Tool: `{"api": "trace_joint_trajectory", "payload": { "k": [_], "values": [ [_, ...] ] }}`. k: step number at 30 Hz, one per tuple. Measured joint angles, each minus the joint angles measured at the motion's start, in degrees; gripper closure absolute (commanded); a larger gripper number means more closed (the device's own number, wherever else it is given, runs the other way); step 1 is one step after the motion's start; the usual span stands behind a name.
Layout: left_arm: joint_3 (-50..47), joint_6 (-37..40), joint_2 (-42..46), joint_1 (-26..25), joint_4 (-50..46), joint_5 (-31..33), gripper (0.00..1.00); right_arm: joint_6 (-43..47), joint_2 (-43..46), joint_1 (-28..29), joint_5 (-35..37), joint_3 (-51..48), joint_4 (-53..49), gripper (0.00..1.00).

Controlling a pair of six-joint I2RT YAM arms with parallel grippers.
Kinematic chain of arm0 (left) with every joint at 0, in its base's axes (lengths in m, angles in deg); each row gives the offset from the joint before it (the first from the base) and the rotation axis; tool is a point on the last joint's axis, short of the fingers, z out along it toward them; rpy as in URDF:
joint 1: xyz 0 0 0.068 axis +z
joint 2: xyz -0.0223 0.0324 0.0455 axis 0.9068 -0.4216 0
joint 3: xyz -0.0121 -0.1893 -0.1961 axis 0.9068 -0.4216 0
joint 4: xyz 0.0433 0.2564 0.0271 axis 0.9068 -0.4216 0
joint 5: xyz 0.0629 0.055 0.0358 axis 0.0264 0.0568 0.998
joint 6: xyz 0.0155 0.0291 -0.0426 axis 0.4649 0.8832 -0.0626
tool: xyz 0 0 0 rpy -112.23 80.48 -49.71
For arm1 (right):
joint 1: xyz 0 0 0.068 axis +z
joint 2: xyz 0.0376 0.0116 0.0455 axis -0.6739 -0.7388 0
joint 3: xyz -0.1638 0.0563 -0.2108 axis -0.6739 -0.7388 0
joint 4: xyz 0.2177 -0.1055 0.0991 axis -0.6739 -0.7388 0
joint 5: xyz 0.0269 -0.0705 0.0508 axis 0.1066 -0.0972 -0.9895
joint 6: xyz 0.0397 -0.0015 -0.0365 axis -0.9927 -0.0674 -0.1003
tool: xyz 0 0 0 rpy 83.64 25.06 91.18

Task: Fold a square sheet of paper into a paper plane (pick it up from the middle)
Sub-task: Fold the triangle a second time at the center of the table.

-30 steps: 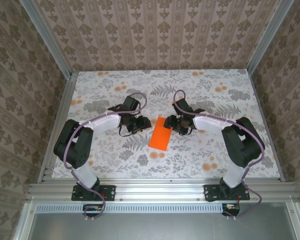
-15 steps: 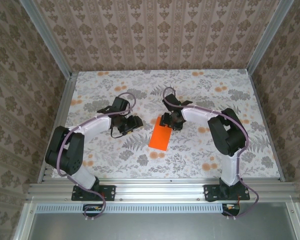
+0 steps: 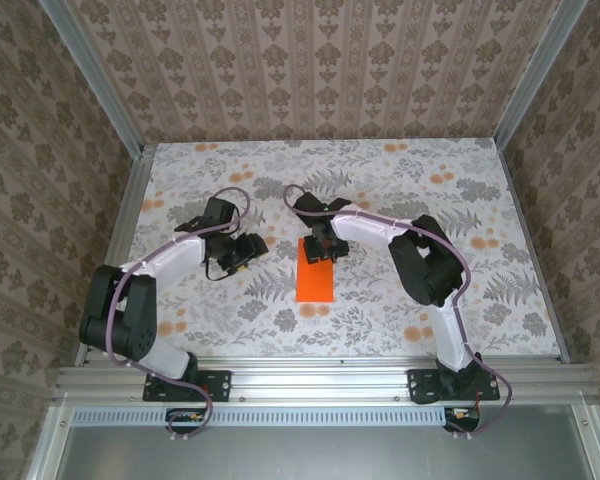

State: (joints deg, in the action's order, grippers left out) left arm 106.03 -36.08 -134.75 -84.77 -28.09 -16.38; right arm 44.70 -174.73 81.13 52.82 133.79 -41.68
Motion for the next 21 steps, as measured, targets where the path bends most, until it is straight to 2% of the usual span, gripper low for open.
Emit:
{"api": "trace_joint_trajectory", "payload": {
  "k": [4,9,15,21],
  "values": [
    [-1.0,0.0,0.9,0.7,0.0,0.0,0.37,-0.9,1.2,0.8,2.0,0.2,-1.5,0.29],
    [-2.3,0.0,2.2,0.8,0.0,0.0,0.36,-2.7,5.7,1.4,0.3,-1.0,-1.7,0.19],
    [-3.3,0.0,3.0,1.0,-0.4,0.0,0.36,-1.0,5.5,3.6,-4.1,-1.4,-2.3,0.15],
    [-3.8,0.0,3.3,1.0,-0.4,0.0,0.35,3.2,2.0,4.1,-6.2,-0.9,-3.8,0.14]
  ]
}}
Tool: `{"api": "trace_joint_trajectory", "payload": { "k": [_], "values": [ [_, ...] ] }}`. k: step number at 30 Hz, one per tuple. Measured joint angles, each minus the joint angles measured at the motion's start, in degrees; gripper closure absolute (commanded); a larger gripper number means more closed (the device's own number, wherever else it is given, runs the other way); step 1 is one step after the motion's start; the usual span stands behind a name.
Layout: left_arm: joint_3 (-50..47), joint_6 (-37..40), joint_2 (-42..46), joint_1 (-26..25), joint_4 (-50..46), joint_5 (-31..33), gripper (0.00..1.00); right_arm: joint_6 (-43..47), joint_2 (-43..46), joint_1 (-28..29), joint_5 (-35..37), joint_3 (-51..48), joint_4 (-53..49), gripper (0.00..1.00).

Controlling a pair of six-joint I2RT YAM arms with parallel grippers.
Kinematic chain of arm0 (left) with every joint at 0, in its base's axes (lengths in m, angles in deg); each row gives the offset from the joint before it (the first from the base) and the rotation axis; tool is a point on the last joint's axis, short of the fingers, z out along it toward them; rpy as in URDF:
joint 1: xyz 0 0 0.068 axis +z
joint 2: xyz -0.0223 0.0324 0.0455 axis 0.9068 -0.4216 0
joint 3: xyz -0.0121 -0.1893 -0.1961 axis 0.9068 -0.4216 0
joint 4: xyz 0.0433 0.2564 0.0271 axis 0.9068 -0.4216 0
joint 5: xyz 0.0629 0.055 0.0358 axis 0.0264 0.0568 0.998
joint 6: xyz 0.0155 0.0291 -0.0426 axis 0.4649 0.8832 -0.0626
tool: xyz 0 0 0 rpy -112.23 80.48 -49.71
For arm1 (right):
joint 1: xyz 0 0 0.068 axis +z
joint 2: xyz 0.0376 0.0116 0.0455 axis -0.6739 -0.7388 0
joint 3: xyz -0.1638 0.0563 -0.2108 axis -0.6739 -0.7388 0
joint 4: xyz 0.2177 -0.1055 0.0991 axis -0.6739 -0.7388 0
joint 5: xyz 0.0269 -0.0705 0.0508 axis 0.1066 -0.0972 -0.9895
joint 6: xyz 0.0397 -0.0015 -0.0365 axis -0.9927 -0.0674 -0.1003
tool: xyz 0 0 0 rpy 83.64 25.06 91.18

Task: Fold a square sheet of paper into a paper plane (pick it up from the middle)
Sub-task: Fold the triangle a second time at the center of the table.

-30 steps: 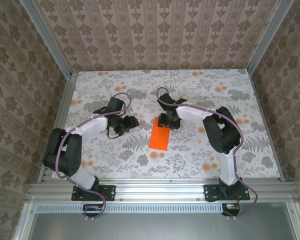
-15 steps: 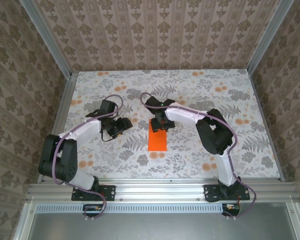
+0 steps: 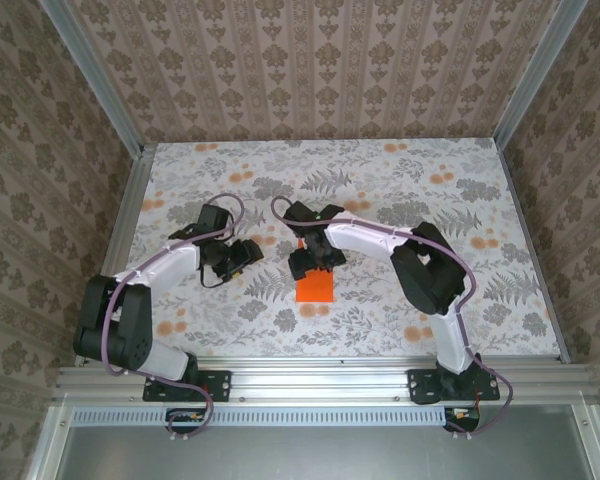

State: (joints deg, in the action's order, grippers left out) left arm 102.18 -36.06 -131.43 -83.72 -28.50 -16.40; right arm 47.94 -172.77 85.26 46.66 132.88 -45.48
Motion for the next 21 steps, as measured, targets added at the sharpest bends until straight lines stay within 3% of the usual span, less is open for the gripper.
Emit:
{"api": "trace_joint_trajectory", "payload": {
  "k": [8,21],
  "values": [
    [-0.5,0.0,0.2,0.0,-0.2,0.0,0.35,2.0,-2.4,0.0,0.2,1.5,-1.1,0.17],
    [-2.4,-0.1,1.0,-0.5,-0.1,-1.2,0.35,1.2,-2.7,0.0,2.5,1.6,-1.5,0.36]
  ]
}}
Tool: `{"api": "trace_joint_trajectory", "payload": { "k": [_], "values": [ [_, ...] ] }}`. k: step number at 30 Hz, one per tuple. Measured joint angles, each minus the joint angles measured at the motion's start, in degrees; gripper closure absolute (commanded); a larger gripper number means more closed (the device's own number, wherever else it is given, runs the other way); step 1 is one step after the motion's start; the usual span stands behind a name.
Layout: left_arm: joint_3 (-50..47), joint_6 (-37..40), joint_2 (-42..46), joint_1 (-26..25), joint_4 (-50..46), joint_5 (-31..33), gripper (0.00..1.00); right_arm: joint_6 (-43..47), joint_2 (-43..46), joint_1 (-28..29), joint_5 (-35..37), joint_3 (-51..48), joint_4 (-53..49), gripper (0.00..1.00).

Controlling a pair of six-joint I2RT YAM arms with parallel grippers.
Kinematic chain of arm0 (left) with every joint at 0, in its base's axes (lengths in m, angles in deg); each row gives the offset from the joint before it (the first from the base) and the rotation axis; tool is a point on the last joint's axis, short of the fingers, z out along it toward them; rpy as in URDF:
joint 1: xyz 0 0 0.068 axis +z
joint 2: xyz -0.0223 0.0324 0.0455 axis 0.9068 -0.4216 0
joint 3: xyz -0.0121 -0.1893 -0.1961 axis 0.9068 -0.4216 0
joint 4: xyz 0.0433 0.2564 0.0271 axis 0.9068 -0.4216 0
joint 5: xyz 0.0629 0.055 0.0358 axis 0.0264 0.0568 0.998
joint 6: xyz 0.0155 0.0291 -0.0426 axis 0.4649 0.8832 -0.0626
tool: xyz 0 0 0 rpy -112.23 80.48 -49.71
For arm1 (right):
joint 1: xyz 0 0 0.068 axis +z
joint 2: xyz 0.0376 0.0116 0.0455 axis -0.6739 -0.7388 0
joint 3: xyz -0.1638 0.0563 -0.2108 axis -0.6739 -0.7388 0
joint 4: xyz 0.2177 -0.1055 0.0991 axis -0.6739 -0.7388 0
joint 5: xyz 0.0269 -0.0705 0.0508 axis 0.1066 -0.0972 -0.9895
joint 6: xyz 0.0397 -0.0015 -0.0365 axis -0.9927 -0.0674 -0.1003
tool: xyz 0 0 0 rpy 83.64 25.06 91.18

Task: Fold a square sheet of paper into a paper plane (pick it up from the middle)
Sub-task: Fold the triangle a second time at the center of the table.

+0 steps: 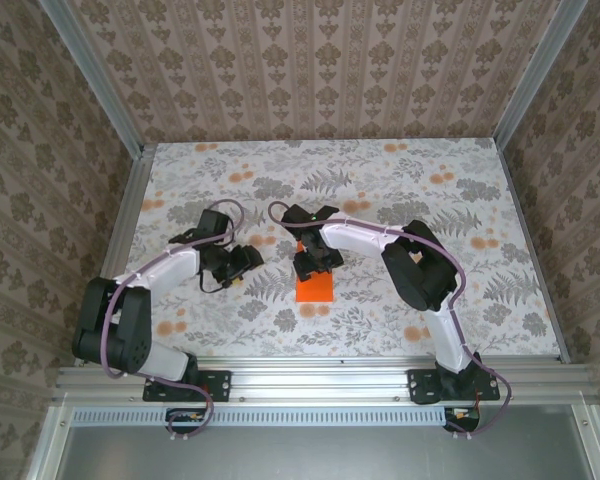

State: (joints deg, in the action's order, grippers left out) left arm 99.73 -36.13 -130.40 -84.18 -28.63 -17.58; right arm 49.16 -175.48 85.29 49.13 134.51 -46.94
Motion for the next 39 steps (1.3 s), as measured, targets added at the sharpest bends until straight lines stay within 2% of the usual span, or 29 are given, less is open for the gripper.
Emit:
{"api": "trace_joint_trajectory", "payload": {
  "k": [7,11,15,20,25,31,39],
  "values": [
    [-0.6,0.0,0.9,-1.9,0.4,-1.1,0.35,-1.3,0.3,0.0,0.3,-0.7,0.9,0.44],
    [-0.8,-0.2,0.9,-3.3,1.4,-2.6,0.37,-2.2,1.5,-0.2,0.3,-2.8,2.9,0.45],
    [-1.8,-0.8,0.9,-5.0,4.1,-5.0,0.42,-2.7,2.8,-1.1,-1.2,-5.0,5.4,0.46],
    [-3.7,-1.9,0.9,-7.2,9.1,-8.6,0.51,-2.8,4.7,-3.0,-5.2,-8.0,8.6,0.47],
    [-4.8,-2.3,0.3,-10.0,14.6,-11.9,0.55,-2.8,6.2,-5.3,-10.3,-10.8,11.7,0.52],
    [-5.4,-3.3,-3.4,-11.7,20.5,-13.7,0.57,-2.8,7.6,-8.0,-15.9,-14.0,15.2,0.55],
    [-5.4,-3.7,-7.0,-13.3,25.3,-14.4,0.54,-2.8,9.3,-11.7,-25.5,-19.2,22.5,0.55]
  ]
}}
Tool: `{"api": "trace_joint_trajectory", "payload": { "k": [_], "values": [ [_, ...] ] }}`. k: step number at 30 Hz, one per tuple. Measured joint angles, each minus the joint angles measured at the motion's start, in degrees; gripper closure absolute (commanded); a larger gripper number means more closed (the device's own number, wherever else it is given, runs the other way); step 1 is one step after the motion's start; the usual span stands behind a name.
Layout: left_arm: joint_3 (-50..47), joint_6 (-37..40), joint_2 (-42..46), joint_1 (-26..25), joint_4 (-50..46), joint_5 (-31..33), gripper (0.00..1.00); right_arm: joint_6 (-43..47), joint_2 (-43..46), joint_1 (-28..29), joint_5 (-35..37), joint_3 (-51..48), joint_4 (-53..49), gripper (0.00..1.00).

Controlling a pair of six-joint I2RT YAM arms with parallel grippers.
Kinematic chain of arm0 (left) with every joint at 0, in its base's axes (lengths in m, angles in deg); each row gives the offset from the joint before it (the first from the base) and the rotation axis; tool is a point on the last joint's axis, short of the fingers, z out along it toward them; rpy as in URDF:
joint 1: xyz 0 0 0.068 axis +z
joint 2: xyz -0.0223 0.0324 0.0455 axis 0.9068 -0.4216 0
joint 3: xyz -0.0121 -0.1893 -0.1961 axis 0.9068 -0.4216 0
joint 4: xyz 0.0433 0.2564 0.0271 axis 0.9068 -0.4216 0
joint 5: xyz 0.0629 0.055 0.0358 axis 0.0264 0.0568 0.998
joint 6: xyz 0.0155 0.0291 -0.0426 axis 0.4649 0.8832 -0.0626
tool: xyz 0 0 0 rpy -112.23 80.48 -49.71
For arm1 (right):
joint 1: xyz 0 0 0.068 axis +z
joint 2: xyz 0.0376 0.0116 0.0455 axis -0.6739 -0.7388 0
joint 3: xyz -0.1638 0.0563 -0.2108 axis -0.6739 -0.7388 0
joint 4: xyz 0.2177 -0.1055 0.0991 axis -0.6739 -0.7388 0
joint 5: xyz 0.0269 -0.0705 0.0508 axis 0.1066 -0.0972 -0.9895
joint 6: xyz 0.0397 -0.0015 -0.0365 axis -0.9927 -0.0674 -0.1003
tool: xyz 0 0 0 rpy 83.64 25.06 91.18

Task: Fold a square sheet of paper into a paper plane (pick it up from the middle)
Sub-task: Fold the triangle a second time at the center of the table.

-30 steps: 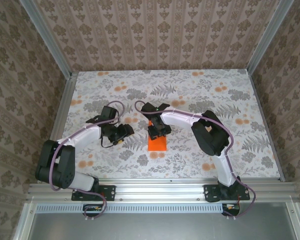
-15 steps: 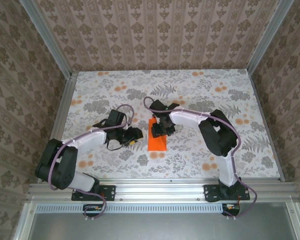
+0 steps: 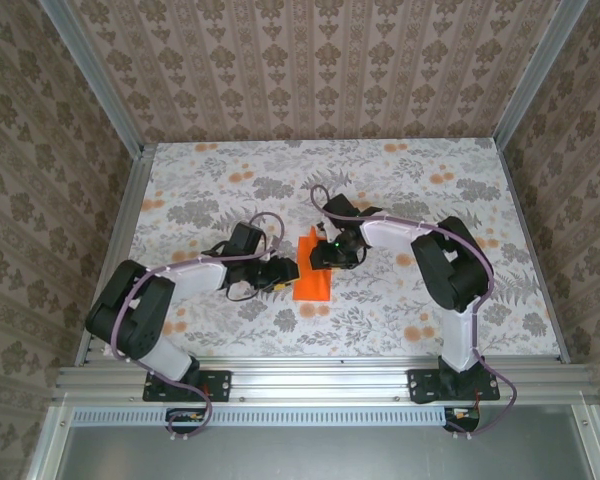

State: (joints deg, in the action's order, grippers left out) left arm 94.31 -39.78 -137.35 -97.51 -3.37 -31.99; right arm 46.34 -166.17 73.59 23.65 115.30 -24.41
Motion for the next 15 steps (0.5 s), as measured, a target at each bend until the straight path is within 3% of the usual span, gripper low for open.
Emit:
{"api": "trace_joint_trajectory", "payload": {
  "k": [6,15],
  "values": [
    [0.0,0.0,-2.3,-0.2,2.1,0.0,0.48,-0.8,0.3,-2.7,-8.4,-3.5,6.5,0.54],
    [1.8,1.4,-4.0,-0.2,2.4,1.2,0.42,-0.9,0.3,-4.4,-13.8,-5.7,10.6,0.52]
  ]
}}
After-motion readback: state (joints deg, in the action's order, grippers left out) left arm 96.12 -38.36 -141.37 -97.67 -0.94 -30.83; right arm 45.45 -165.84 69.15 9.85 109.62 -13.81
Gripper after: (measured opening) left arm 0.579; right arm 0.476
